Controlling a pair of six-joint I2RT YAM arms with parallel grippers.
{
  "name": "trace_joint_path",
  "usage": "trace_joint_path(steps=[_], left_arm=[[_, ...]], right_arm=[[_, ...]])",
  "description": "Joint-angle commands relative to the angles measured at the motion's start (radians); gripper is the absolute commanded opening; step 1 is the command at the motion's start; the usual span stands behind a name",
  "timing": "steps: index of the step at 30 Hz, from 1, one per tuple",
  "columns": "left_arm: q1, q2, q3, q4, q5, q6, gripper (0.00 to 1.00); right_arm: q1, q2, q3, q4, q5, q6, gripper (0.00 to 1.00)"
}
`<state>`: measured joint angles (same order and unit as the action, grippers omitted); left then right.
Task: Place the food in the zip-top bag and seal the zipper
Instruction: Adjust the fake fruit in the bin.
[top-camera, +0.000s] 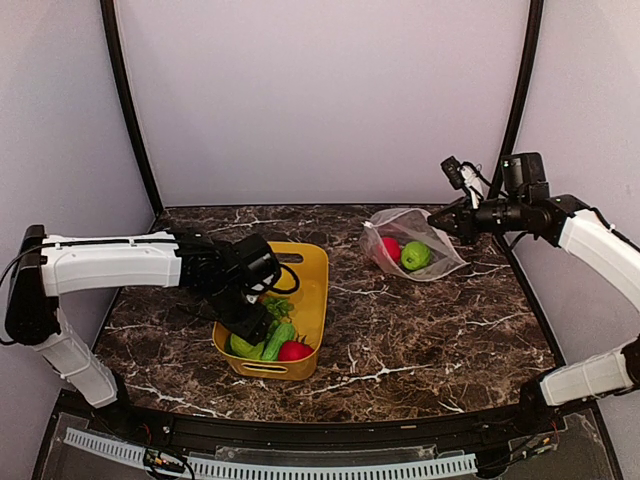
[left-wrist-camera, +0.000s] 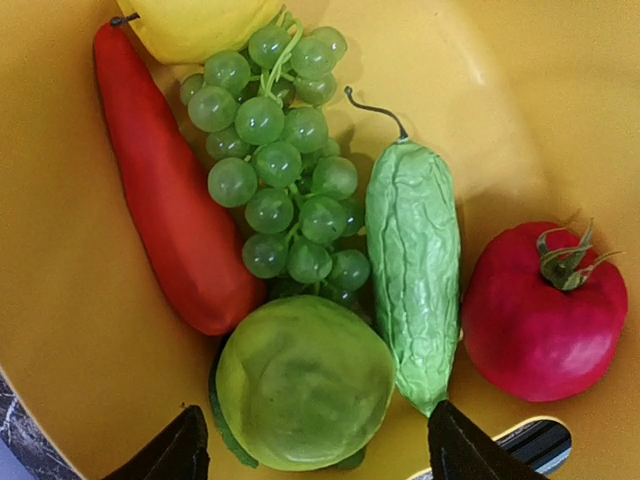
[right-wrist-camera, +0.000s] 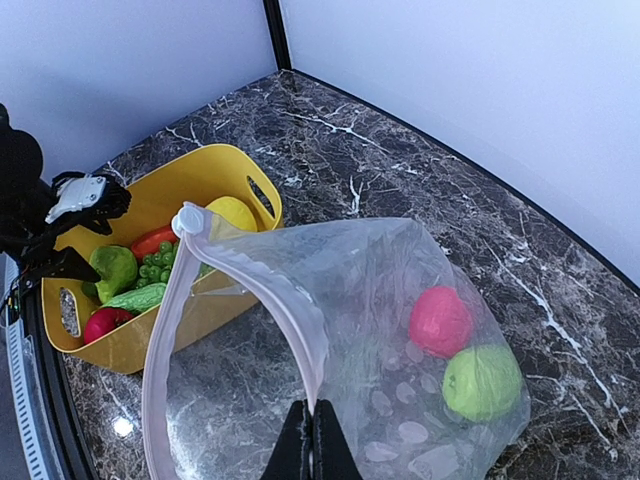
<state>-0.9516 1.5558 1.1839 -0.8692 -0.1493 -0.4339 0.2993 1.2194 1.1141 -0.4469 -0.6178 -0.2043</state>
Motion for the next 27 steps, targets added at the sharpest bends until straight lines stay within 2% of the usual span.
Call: trace_joint_path(steps=[1, 16, 22, 27], left_arm=[[0.002, 0.037, 0.041, -0.074, -0.048, -0.019, 0.76], [-0.002, 0.112, 0.029, -0.039, -0.045, -0.009, 0.76], [-0.001, 0.142, 0.021, -0.031, -0.029, -0.002, 0.69], [-0.001, 0.113, 0.031, -0.053, -0.054, -0.010, 0.57]], right_arm=[[0.003, -0.024, -0.009, 0.046, -0.014, -0.001, 0.00], [0.003, -0.013, -0.008, 0.047, -0.014, -0.003, 0.00], [0.003, -0.003, -0.008, 0.047, -0.011, -0.003, 0.00], [0.003, 0.008, -0.002, 0.045, -0.004, -0.004, 0.00]])
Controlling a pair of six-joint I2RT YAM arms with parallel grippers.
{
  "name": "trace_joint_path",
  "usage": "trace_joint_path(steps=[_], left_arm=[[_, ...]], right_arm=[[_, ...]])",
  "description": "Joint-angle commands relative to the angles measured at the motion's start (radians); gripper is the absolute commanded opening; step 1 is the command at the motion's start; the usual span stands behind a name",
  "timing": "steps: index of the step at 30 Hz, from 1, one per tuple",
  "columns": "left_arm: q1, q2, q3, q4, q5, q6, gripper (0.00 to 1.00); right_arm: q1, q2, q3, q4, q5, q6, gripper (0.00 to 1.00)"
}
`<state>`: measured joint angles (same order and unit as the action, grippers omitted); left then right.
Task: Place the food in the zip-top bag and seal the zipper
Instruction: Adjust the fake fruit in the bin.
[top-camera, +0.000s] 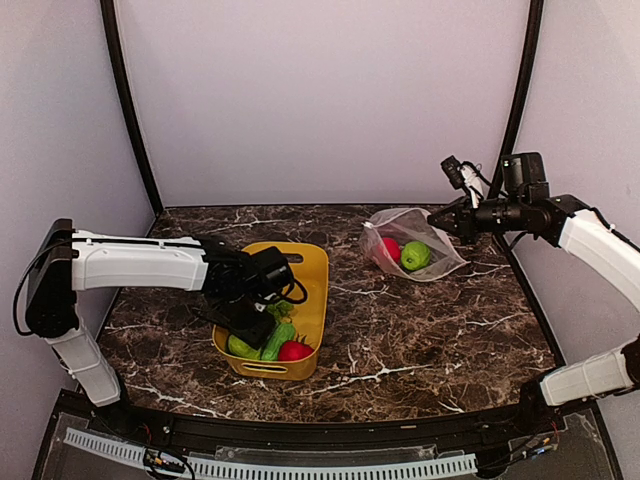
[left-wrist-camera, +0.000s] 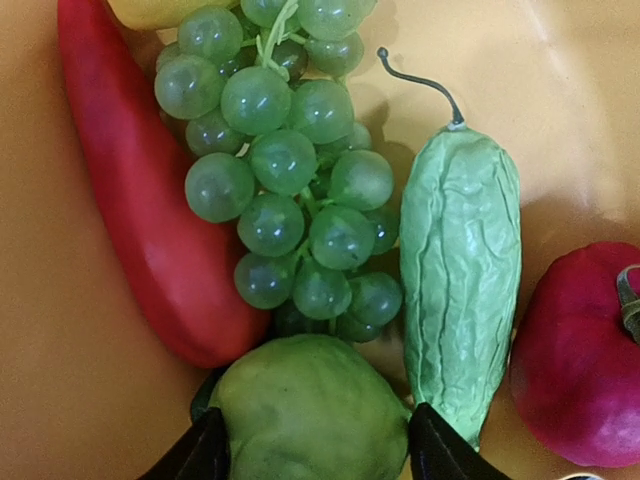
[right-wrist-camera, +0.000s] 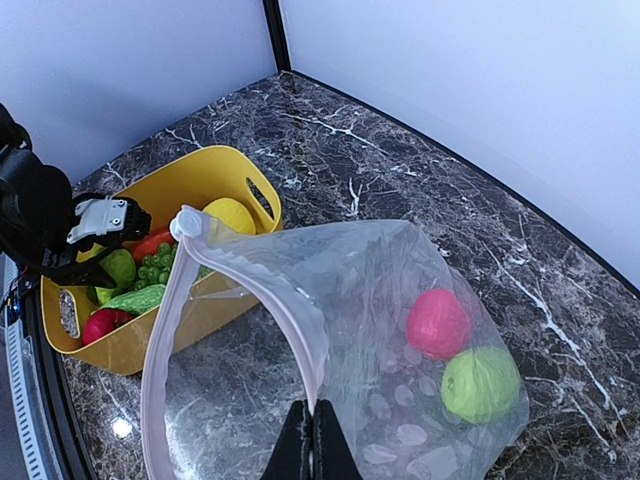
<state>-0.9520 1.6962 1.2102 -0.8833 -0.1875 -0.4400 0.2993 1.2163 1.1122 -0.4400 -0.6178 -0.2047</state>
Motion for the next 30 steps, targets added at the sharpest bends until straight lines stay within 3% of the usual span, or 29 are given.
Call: trace_joint_path(steps=[1, 12, 20, 25, 30], left_arm=[[-0.001, -0.035, 0.015, -0.043, -0.019, -0.005, 0.55], [-0.002, -0.154, 0.086, -0.056, -0.016, 0.034, 0.47], [0.000, -0.221, 0.067, 0.097, 0.018, 0.070, 0.44], [0.000, -0.105, 0.113, 0.184, 0.011, 0.148, 0.45], [0.004, 0.080, 0.239, 0.111, -0.091, 0.183, 0.44]], right_arm=[[0.003, 0.014, 0.005, 0.035, -0.002, -0.004, 0.00], [0.003, 0.057, 0.045, -0.033, 0.045, -0.040, 0.00], [0.003, 0.077, 0.052, -0.055, 0.087, -0.068, 0.00], [0.003, 0.107, 0.058, -0.060, 0.095, -0.072, 0.00], [0.003, 0.124, 0.079, -0.076, 0.093, -0.071, 0.00]])
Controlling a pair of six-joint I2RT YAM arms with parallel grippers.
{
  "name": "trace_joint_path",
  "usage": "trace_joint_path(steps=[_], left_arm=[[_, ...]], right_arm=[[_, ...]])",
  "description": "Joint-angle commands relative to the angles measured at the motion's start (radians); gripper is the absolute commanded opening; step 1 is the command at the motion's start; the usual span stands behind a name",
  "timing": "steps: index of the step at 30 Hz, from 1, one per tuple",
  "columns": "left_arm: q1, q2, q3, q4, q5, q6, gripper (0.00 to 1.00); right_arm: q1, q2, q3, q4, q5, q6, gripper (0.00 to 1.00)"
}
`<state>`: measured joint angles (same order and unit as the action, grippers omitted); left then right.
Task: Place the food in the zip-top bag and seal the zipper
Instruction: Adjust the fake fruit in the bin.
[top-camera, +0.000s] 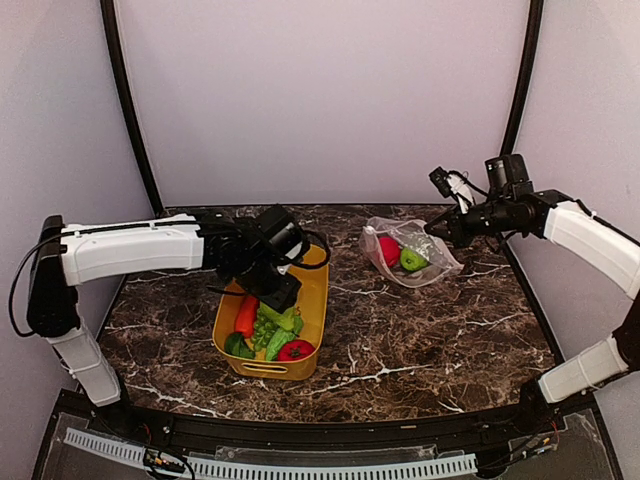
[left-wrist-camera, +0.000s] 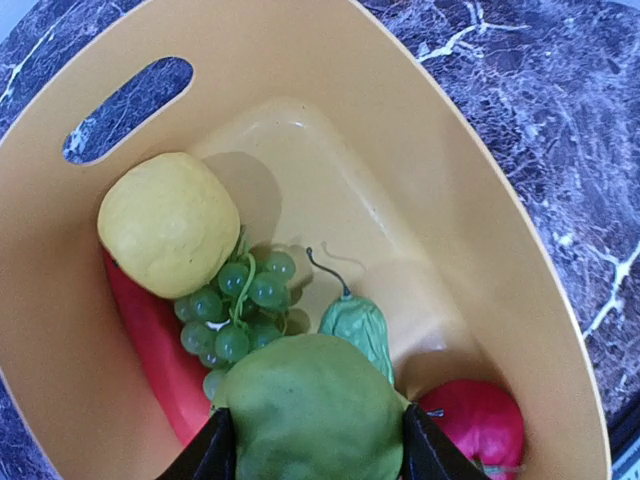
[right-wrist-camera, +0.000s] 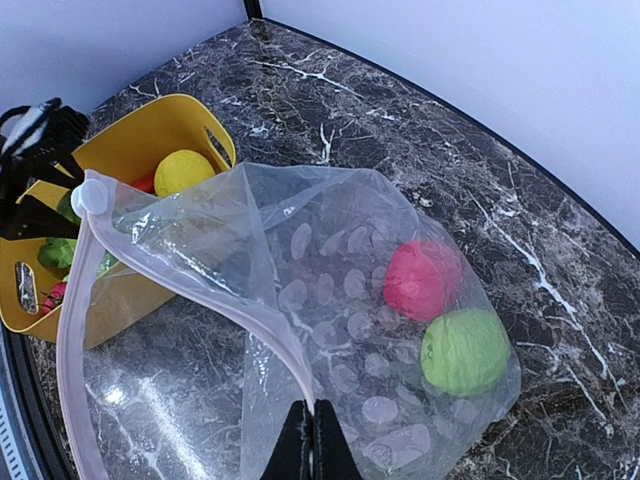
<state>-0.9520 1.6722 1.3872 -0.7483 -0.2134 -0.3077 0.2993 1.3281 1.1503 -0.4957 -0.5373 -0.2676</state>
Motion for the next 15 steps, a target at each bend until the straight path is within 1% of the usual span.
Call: trace_joint_path(steps=[1, 3, 5, 7, 9, 10, 11, 13, 15], left_arm=[[0.004, 0.113, 0.062, -0.014, -0.065, 0.049, 0.44], [0.003, 0.122, 0.035, 0.029, -0.049, 0.045, 0.44], [0.004, 0.123, 0.020, 0.060, -0.031, 0.035, 0.53], [0.005, 0.130, 0.017, 0.059, -0.053, 0.012, 0.66], [0.004, 0.129, 0.017, 0.045, -0.102, -0.063, 0.72], [0.004, 0.116, 0.012, 0.047, -0.128, -0.085, 0.74], [0.004, 0.105, -0.007, 0.052, -0.146, -0.139, 0.77], [0.004, 0.061, -0.068, 0.098, -0.186, -0.213, 0.82], [0.004, 0.009, -0.130, 0.160, -0.196, -0.281, 0.83]], right_arm=[[0.003, 0.014, 0.044, -0.020, 0.012, -0.006, 0.00], [0.003, 0.018, 0.049, -0.023, 0.016, -0.006, 0.00], [0.003, 0.029, 0.062, -0.038, 0.018, -0.008, 0.00], [0.003, 0.042, 0.077, -0.054, 0.020, -0.008, 0.00], [0.003, 0.052, 0.090, -0.068, 0.019, -0.004, 0.00], [0.003, 0.054, 0.092, -0.074, 0.017, -0.003, 0.00], [0.003, 0.056, 0.092, -0.077, 0.016, -0.004, 0.00], [0.003, 0.058, 0.091, -0.084, 0.023, -0.005, 0.00], [0.004, 0.063, 0.095, -0.093, 0.036, -0.008, 0.00]])
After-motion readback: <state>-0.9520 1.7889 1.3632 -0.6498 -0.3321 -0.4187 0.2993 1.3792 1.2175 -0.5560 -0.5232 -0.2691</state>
